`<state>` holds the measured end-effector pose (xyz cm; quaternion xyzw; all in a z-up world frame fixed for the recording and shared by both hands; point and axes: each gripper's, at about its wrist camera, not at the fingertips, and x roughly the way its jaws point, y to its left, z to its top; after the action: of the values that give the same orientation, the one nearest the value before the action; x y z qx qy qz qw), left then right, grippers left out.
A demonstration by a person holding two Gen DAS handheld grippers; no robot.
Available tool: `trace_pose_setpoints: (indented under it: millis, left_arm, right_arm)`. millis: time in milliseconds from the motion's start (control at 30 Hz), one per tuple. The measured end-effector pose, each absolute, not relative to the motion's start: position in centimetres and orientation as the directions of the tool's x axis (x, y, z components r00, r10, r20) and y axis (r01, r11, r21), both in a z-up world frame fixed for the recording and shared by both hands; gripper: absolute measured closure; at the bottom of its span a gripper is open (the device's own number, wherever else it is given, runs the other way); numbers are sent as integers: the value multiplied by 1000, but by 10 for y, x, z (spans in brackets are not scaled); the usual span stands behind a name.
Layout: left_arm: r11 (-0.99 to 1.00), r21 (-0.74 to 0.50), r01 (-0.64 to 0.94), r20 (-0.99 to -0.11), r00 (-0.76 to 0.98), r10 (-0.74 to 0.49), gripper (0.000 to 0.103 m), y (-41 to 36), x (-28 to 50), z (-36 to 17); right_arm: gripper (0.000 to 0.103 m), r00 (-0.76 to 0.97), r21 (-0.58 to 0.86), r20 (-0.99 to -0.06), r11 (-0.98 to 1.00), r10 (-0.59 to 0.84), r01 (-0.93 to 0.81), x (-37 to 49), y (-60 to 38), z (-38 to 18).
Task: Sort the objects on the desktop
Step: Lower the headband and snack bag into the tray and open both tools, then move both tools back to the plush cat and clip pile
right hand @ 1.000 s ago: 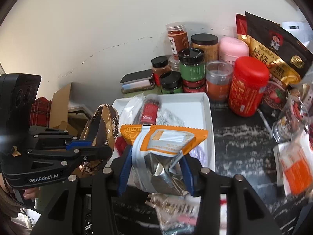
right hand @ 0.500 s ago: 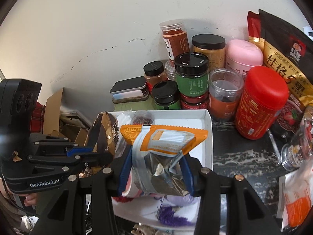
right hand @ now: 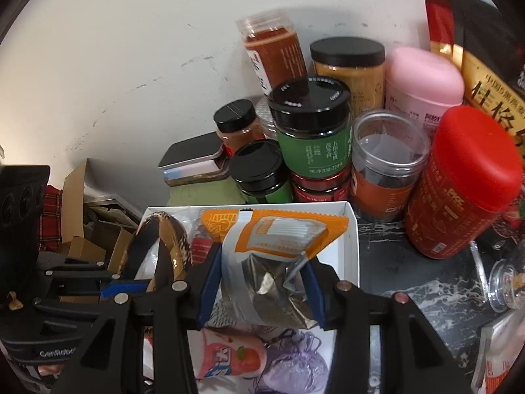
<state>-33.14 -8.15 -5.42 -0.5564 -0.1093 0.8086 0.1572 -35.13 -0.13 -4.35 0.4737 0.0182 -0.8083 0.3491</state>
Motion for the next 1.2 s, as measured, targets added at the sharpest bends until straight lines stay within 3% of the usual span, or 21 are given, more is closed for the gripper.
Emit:
trace_pose_setpoints:
  millis: [233, 333, 467, 600, 1200]
  left_arm:
    - [-940, -320, -115, -894, -292, 340, 93, -77, -340, -69]
    - [-954, -283, -97, -918, -261, 299, 89, -75, -343, -76]
    - [-975, -205, -89, -946, -238, 221, 77, -70, -345, -80]
    - [-988, -128, -88, -958, -247, 146, 57, -67, -342, -77]
    - [-989, -54, -134, -948, -306, 94, 51, -58, -309, -43]
  right_arm:
    - [52, -291, 279, -809, -769, -511, 576, -363, -8, -56]
    - [45, -278, 264, -831, -780, -483, 567, -365, -9, -62]
    - [41, -298, 218, -842, -790, -449, 573, -361, -9, -61]
    - [41, -312, 211, -835, -788, -453, 578, -354, -4, -52]
    - [38, -325, 221, -819, -783, -473, 582, -306, 18, -9]
